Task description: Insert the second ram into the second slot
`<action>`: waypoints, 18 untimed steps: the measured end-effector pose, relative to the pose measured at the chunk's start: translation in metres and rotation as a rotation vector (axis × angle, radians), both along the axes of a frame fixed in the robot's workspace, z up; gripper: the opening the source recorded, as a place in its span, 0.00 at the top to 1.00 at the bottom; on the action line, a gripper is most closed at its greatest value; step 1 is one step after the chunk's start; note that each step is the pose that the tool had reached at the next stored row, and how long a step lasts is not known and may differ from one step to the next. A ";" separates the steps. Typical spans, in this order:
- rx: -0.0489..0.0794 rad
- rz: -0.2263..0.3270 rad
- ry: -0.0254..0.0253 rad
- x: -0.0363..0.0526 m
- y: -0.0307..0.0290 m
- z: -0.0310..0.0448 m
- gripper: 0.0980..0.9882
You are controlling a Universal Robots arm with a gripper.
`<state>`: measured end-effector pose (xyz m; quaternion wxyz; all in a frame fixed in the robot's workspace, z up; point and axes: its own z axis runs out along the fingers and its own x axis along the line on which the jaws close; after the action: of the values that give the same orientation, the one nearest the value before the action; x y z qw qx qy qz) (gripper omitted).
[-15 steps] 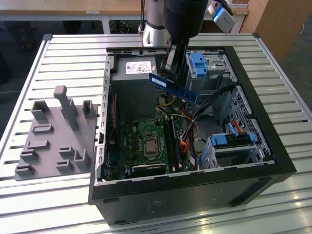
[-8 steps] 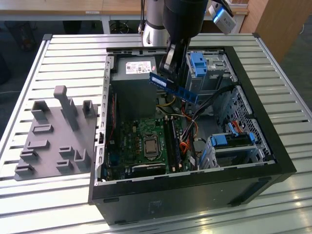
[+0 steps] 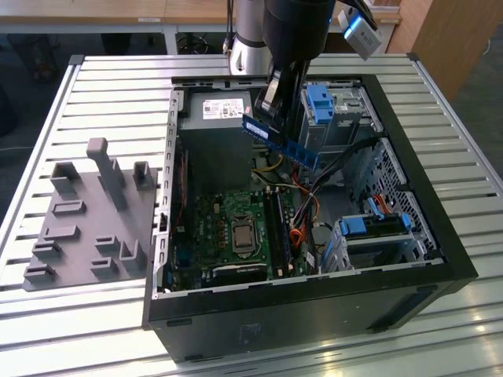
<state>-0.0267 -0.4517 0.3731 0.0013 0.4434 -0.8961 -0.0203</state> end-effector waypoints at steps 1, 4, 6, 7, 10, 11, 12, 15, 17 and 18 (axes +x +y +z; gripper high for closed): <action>0.000 -0.008 0.0000 0.0000 0.0000 0.0000 0.96; 0.000 -0.031 0.0000 0.0000 0.0000 0.0000 0.96; 0.000 -0.047 0.0000 0.0000 0.0000 0.0000 0.96; 0.000 -0.054 0.0000 0.0000 0.0000 0.0000 0.96; 0.000 -0.073 0.0000 0.0000 0.0000 0.0000 0.96; 0.000 -0.079 0.0000 0.0000 0.0000 0.0000 0.96; 0.000 -0.086 0.0000 0.0000 0.0000 -0.0001 0.96; 0.000 -0.104 0.0000 0.0000 0.0000 -0.0001 0.96; 0.000 -0.115 0.0000 0.0000 0.0000 -0.0001 0.96; 0.000 -0.121 0.0000 0.0000 0.0000 -0.0001 0.96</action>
<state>-0.0267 -0.4517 0.3730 0.0001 0.3886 -0.9212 -0.0203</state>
